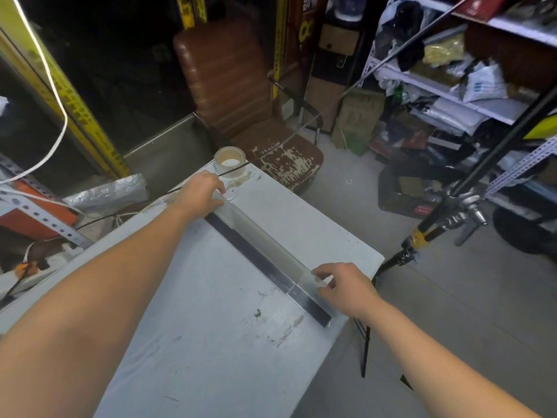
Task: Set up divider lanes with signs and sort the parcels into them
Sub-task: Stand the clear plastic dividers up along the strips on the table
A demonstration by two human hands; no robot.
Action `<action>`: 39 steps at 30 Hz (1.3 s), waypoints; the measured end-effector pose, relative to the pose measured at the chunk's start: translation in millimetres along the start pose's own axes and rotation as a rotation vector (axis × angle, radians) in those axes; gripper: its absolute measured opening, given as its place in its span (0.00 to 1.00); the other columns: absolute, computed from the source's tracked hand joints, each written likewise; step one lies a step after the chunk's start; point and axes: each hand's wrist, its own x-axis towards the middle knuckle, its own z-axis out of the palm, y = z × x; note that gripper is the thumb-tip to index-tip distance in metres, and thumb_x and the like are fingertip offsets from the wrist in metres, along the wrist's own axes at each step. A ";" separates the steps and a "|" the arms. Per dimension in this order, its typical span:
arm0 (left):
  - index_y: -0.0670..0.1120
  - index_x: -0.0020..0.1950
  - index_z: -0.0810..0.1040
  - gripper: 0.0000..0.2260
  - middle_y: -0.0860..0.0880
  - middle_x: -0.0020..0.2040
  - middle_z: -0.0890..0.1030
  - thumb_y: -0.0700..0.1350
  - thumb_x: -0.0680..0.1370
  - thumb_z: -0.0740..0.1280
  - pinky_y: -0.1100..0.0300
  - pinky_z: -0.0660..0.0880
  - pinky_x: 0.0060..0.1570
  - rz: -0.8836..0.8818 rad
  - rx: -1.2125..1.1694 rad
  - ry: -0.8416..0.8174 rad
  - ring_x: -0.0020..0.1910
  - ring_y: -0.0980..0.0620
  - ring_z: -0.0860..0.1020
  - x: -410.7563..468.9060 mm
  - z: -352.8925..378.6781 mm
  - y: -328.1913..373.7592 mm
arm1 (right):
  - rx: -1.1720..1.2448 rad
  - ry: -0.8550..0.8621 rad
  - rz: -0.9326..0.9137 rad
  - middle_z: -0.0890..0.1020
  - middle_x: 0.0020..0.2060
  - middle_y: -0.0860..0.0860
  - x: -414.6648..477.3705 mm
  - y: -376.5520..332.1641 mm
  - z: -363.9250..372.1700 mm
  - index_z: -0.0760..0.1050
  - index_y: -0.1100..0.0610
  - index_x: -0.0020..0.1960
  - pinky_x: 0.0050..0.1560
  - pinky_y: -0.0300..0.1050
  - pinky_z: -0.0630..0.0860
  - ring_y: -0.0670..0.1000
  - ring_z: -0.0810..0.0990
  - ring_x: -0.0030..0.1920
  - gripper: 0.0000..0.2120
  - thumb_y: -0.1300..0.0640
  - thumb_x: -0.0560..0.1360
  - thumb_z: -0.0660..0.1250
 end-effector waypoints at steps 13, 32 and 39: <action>0.44 0.64 0.76 0.19 0.43 0.59 0.80 0.52 0.77 0.67 0.48 0.77 0.53 -0.294 0.156 0.066 0.58 0.40 0.78 -102.9 -43.9 9.9 | -0.308 0.110 -0.208 0.76 0.66 0.51 -22.5 -50.0 2.4 0.68 0.50 0.74 0.58 0.49 0.75 0.54 0.72 0.67 0.25 0.58 0.78 0.65; 0.45 0.61 0.74 0.16 0.45 0.59 0.78 0.53 0.77 0.64 0.51 0.76 0.48 -0.790 0.193 0.078 0.57 0.44 0.77 -480.8 -129.9 56.6 | -0.362 0.134 -0.748 0.75 0.68 0.50 -204.2 -183.7 70.7 0.69 0.49 0.73 0.59 0.49 0.74 0.54 0.74 0.66 0.24 0.54 0.77 0.67; 0.46 0.69 0.73 0.21 0.46 0.67 0.75 0.51 0.77 0.66 0.48 0.75 0.59 -0.796 0.150 0.090 0.65 0.43 0.73 -567.8 -118.7 34.6 | -0.383 0.115 -0.803 0.76 0.67 0.50 -251.4 -226.8 112.4 0.70 0.49 0.72 0.55 0.47 0.73 0.54 0.74 0.67 0.23 0.54 0.77 0.67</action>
